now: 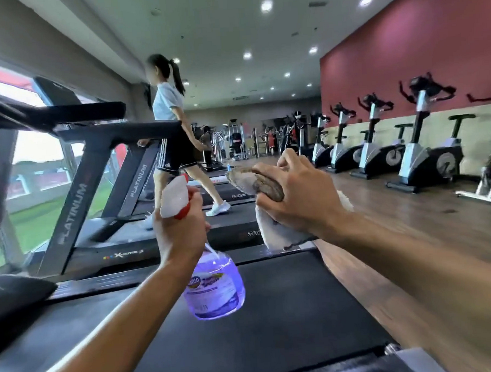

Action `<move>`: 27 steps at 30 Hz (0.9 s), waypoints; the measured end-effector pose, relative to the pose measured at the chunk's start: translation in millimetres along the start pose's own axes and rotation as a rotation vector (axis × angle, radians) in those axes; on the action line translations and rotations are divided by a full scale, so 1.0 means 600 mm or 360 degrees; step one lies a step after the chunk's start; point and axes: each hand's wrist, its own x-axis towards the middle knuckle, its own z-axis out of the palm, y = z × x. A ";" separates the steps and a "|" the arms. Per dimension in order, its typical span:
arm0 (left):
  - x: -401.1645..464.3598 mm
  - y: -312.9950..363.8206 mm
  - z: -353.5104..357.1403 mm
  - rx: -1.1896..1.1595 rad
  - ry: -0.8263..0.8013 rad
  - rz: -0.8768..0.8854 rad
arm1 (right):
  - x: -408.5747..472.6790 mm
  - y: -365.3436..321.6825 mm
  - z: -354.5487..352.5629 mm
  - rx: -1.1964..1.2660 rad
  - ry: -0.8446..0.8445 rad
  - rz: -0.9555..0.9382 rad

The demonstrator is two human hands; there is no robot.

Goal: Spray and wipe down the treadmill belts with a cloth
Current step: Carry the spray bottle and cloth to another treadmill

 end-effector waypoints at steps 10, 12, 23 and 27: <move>0.143 -0.058 0.105 0.0065 -0.0047 0.0120 | 0.136 0.076 0.114 -0.0045 0.0022 -0.0090; 0.191 -0.093 0.136 0.0052 -0.0042 0.0120 | 0.174 0.103 0.164 -0.0047 0.0031 -0.0100; 0.425 -0.243 0.329 -0.0068 -0.0189 0.0181 | 0.386 0.246 0.330 -0.0026 0.0122 -0.0066; 0.470 -0.239 0.378 -0.0030 -0.0274 0.0147 | 0.437 0.294 0.312 0.0022 0.0097 0.0009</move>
